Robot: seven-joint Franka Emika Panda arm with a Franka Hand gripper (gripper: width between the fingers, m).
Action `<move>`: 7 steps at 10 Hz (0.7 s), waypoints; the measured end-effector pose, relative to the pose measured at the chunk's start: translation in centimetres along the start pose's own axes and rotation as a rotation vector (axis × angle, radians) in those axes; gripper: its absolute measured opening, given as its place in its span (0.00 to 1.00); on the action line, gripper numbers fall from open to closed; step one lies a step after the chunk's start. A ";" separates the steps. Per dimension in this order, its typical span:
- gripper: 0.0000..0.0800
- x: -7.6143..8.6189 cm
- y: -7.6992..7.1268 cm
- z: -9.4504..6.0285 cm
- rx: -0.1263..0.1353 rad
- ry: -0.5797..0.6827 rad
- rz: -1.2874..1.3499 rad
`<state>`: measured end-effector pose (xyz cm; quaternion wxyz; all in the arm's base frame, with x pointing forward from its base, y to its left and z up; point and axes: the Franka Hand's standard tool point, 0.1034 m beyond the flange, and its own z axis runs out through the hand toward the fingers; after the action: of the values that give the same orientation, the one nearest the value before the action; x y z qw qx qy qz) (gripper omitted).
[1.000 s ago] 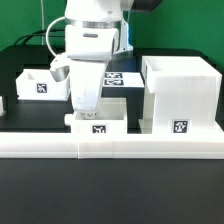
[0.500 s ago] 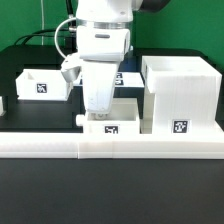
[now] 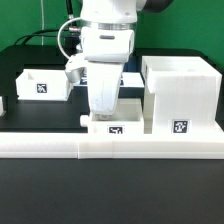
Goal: Assemble drawer
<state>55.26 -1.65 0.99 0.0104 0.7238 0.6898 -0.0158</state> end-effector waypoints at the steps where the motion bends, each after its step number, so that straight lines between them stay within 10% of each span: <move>1: 0.05 0.7 0.0 0.0 0.000 -0.008 -0.019; 7: 0.05 0.4 -0.1 0.0 0.013 -0.013 0.005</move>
Offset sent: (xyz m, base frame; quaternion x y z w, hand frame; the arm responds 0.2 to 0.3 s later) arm -0.0060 -0.0007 -0.0022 -0.0204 0.0168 0.0340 0.9991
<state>55.19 -1.22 1.00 0.0105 0.7256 0.6876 -0.0249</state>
